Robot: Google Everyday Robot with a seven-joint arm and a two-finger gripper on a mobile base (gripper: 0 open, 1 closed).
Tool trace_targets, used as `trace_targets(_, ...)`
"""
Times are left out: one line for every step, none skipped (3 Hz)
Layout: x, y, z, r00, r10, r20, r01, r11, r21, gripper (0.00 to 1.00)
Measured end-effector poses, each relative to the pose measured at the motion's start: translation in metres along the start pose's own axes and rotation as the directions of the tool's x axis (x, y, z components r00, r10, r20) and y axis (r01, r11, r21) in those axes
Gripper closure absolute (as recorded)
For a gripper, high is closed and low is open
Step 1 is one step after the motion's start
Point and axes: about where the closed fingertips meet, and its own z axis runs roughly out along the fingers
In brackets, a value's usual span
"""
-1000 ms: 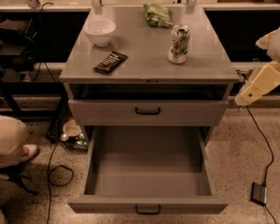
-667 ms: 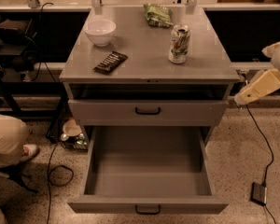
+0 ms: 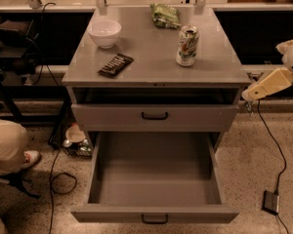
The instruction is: Place 7up can into middle drawer
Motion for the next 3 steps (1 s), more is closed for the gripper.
trace_targets(-0.008, -0.014, 0.012, 0.998, 0.039, 0.058, -0.04, 0.999, 0.019, 0.0)
trace_targets(-0.027, -0.032, 0.04, 0.981, 0.106, 0.165, -0.111, 0.9935, 0.024, 0.0)
trace_targets(-0.053, -0.038, 0.077, 0.957, 0.162, 0.24, -0.165, 0.9863, -0.007, 0.0)
